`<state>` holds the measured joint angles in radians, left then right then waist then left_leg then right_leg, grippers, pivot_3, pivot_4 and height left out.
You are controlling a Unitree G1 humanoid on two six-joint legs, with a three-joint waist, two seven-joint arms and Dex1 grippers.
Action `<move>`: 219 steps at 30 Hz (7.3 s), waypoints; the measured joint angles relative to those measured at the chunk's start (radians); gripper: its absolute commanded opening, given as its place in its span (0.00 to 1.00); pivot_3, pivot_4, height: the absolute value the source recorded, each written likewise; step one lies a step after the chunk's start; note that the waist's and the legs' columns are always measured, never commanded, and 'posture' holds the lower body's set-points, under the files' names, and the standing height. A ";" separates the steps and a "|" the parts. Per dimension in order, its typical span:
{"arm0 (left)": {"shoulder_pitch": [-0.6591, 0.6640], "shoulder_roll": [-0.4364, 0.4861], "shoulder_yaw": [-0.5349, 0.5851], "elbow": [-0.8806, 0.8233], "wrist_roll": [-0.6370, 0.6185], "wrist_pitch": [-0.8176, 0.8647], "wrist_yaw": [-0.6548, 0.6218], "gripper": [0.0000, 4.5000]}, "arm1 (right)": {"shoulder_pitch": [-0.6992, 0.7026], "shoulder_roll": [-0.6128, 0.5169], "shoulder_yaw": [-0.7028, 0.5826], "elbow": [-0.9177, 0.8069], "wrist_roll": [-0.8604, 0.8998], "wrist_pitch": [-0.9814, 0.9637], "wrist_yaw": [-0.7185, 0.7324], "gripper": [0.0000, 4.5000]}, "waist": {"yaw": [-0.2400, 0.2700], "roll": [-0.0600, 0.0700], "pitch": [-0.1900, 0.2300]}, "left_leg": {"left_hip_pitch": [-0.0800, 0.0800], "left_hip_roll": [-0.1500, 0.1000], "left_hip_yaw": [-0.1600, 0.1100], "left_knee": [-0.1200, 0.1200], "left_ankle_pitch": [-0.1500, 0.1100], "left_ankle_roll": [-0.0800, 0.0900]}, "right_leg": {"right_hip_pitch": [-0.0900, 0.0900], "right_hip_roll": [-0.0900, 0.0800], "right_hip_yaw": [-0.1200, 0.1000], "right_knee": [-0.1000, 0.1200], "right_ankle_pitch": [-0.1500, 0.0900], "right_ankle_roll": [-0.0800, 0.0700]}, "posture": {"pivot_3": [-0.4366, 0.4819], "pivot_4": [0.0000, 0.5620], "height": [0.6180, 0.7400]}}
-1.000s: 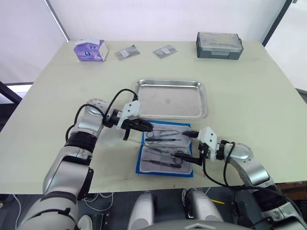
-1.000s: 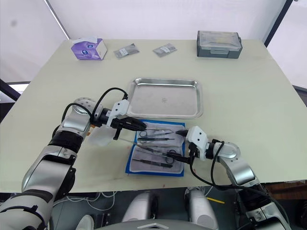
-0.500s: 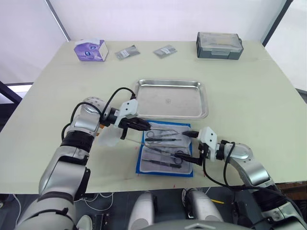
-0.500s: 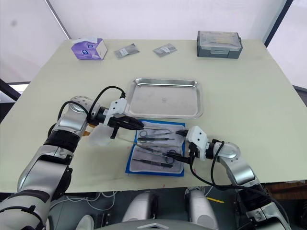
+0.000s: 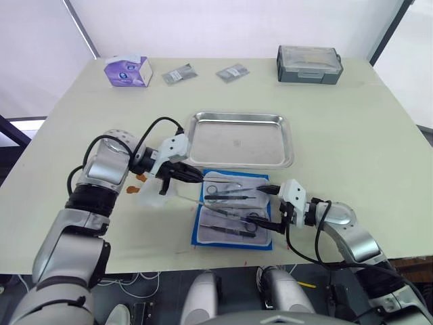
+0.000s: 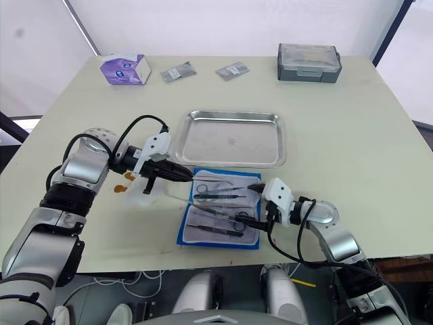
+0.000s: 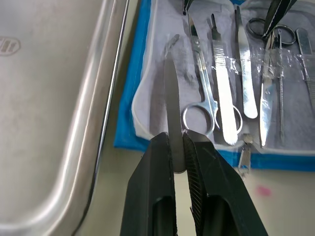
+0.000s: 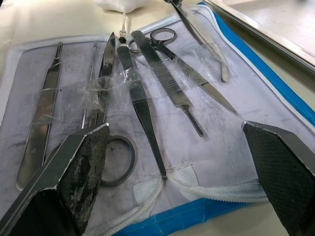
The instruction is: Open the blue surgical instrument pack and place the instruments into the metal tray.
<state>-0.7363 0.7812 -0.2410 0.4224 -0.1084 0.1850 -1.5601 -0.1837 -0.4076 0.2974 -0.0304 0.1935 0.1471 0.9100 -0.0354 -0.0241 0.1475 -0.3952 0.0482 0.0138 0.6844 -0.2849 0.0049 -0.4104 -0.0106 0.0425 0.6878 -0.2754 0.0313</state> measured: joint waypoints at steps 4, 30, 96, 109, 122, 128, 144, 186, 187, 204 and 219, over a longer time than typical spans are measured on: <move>0.008 0.032 0.005 -0.025 -0.012 0.025 0.000 0.01 | 0.000 0.000 0.000 0.000 0.000 0.000 0.000 1.00 | 0.000 0.000 0.000 | 0.000 0.000 0.000 0.000 0.000 0.000 | 0.000 0.000 0.000 0.000 0.000 0.000 | 0.48 0.27 0.93; 0.039 0.134 0.209 -0.178 -0.182 0.265 0.083 0.01 | 0.000 -0.001 0.000 0.003 0.000 0.000 0.002 1.00 | 0.001 -0.003 -0.002 | 0.000 0.000 0.000 0.000 0.000 0.000 | 0.000 0.000 -0.001 0.000 0.000 0.000 | 0.48 0.27 0.93; 0.118 -0.543 0.272 -0.448 0.010 0.835 1.486 0.59 | 0.003 -0.009 0.002 0.004 0.000 -0.001 0.001 1.00 | 0.007 -0.004 -0.007 | 0.001 -0.002 -0.007 -0.001 0.001 -0.001 | 0.001 -0.004 -0.001 0.001 0.000 0.000 | 0.48 0.27 0.93; 0.103 -0.524 0.264 -0.448 0.008 0.803 1.444 0.59 | 0.004 -0.009 0.001 0.003 0.000 -0.001 -0.004 1.00 | 0.009 -0.004 -0.007 | 0.001 -0.002 -0.007 -0.001 0.001 -0.001 | 0.001 -0.003 -0.001 0.001 0.000 0.000 | 0.48 0.27 0.93; 0.034 -0.477 0.226 -0.363 -0.065 0.588 1.165 0.59 | 0.004 -0.007 0.002 0.003 0.000 -0.001 -0.006 1.00 | 0.008 -0.004 -0.007 | 0.002 -0.002 -0.006 -0.001 0.001 -0.002 | 0.001 -0.003 -0.001 0.000 0.000 0.000 | 0.48 0.27 0.93; 0.077 -0.310 0.231 -0.289 -0.169 0.303 0.746 0.59 | 0.003 -0.004 0.006 0.004 0.000 -0.001 -0.006 1.00 | 0.003 -0.003 -0.007 | 0.002 -0.002 -0.005 -0.002 0.002 -0.003 | 0.001 -0.003 -0.001 0.000 0.000 0.000 | 0.48 0.27 0.93; 0.121 -0.153 0.091 -0.080 -0.144 -0.075 0.155 0.59 | -0.003 -0.003 0.007 0.009 -0.003 -0.001 -0.003 1.00 | 0.003 -0.003 -0.007 | 0.002 -0.001 -0.001 -0.002 0.000 0.000 | 0.002 -0.001 -0.001 -0.002 0.000 0.000 | 0.48 0.27 0.93; 0.087 -0.184 -0.040 0.052 0.052 -0.240 0.171 0.13 | 0.013 -0.003 0.007 0.006 -0.003 -0.001 -0.023 1.00 | 0.006 -0.002 -0.017 | 0.002 -0.001 -0.001 -0.002 0.000 0.000 | 0.003 -0.001 -0.001 -0.003 0.000 0.000 | 0.48 0.27 0.93; 0.087 -0.184 -0.042 0.052 0.052 -0.241 0.169 0.06 | 0.014 -0.003 0.007 0.006 -0.003 -0.001 -0.024 1.00 | 0.006 -0.002 -0.017 | 0.002 -0.001 -0.001 -0.002 0.000 0.000 | 0.003 -0.001 -0.001 -0.003 0.000 0.000 | 0.48 0.27 0.93; 0.060 -0.180 -0.048 0.017 0.048 -0.080 0.115 0.02 | 0.018 -0.003 0.007 0.002 -0.003 -0.001 -0.027 1.00 | 0.007 -0.001 -0.018 | 0.004 -0.001 -0.002 -0.002 0.000 0.000 | 0.005 0.000 -0.002 -0.004 0.000 0.000 | 0.48 0.27 0.93; 0.014 -0.148 -0.101 -0.126 0.077 0.190 0.116 0.02 | 0.018 -0.003 0.007 0.002 -0.003 -0.001 -0.028 1.00 | 0.007 -0.001 -0.018 | 0.004 -0.001 -0.002 -0.002 0.000 0.000 | 0.005 0.000 -0.002 -0.005 0.000 0.000 | 0.48 0.27 0.93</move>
<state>-0.7220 0.6333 -0.3418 0.2959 -0.0315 0.3745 -1.4441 -0.1652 -0.4109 0.3044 -0.0281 0.1909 0.1465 0.8824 -0.0284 -0.0252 0.1296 -0.3916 0.0474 0.0117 0.6819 -0.2850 0.0049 -0.4053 -0.0109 0.0407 0.6830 -0.2758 0.0310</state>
